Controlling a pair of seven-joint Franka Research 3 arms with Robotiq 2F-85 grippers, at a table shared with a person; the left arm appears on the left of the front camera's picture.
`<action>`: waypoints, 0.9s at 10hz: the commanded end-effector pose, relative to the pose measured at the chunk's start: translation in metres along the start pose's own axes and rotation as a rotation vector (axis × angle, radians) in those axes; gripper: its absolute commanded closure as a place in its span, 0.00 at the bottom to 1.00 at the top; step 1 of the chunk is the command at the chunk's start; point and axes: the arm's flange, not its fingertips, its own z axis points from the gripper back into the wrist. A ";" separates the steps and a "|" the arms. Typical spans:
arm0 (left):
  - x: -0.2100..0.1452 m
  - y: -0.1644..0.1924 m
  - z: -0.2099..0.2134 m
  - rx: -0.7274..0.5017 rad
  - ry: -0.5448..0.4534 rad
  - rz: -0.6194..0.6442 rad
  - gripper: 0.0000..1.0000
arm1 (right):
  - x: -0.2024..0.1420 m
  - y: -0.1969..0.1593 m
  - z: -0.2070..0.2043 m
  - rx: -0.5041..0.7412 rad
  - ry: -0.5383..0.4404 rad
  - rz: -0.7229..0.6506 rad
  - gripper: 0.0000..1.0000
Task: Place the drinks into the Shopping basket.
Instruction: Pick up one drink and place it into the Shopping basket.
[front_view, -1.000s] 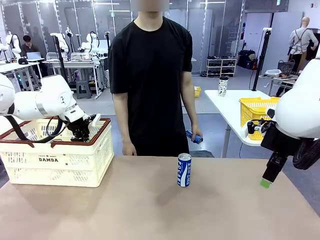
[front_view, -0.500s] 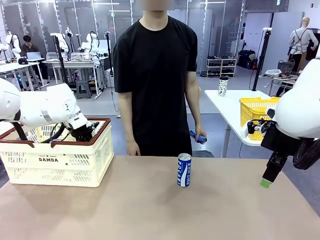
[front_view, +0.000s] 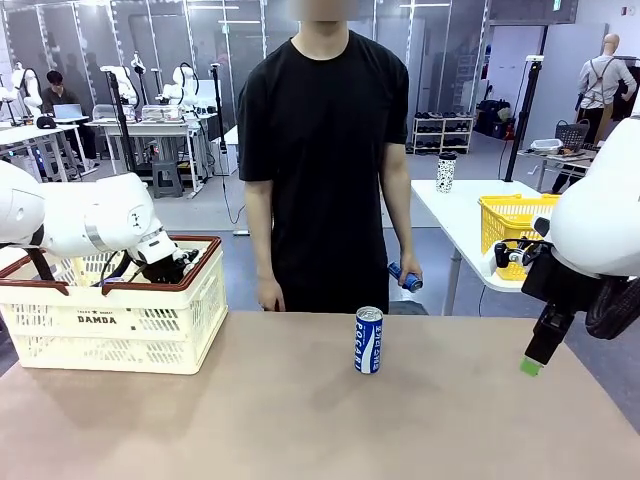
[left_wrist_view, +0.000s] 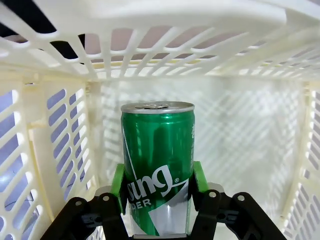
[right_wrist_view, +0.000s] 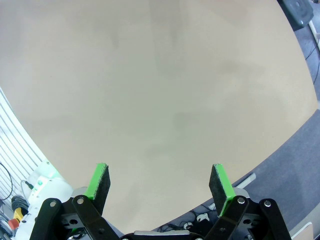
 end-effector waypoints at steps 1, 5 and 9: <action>-0.005 0.001 0.008 -0.020 -0.034 -0.021 0.25 | -0.001 0.000 0.000 0.001 0.001 -0.001 0.00; -0.005 0.000 0.012 0.008 -0.012 -0.009 0.00 | -0.001 0.000 0.000 0.001 0.001 -0.001 0.00; -0.004 -0.001 0.004 -0.005 -0.004 -0.002 0.00 | -0.001 0.000 0.000 0.001 0.001 -0.001 0.00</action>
